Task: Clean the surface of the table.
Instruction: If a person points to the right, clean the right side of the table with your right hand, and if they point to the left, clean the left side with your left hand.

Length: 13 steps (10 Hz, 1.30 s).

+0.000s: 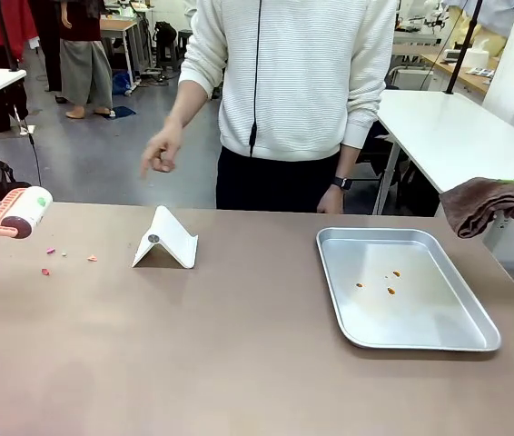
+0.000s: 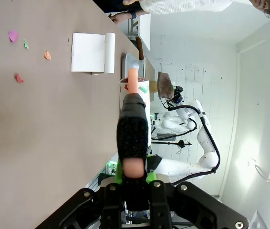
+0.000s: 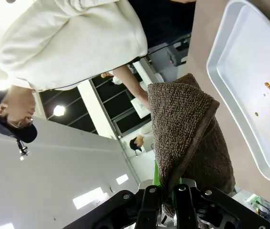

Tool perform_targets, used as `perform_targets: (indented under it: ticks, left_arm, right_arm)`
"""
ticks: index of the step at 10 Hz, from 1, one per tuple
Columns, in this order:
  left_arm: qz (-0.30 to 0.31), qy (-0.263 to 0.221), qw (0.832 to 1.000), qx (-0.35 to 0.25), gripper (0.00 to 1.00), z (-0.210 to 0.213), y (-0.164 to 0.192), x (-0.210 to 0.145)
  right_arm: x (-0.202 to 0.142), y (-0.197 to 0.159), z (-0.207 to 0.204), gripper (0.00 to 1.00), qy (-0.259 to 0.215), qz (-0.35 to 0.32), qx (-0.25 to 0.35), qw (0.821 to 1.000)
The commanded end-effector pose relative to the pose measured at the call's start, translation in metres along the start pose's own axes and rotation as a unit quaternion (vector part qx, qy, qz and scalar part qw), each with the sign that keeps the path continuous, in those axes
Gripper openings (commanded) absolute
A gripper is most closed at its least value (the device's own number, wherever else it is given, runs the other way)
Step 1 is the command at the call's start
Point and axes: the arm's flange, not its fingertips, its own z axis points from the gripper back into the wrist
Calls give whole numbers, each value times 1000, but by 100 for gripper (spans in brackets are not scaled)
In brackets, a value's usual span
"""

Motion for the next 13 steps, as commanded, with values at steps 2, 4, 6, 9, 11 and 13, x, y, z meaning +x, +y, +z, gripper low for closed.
perform_targets:
  ticks: [2, 4, 6, 9, 11, 13]
  left_arm:
    - [-6, 3, 1000, -6, 13, 1, -3, -2]
    - [-6, 3, 1000, -6, 13, 1, -3, -2]
    - [-6, 3, 1000, -6, 13, 1, -3, -2]
    - [-6, 3, 1000, -6, 13, 1, -3, -2]
    - [-6, 3, 1000, -6, 13, 1, -3, -2]
    - [-10, -9, 999, 37, 19, 1, 2, 1]
  right_arm:
    - [-3, 3, 2, 0, -2, 3, 2, 1000]
    - [-3, 3, 2, 0, -2, 3, 2, 1000]
    - [-3, 3, 2, 0, -2, 3, 2, 1000]
    - [-3, 3, 2, 0, -2, 3, 2, 1000]
    - [-3, 3, 2, 0, -2, 3, 2, 1000]
    - [-3, 3, 2, 0, -2, 3, 2, 1000]
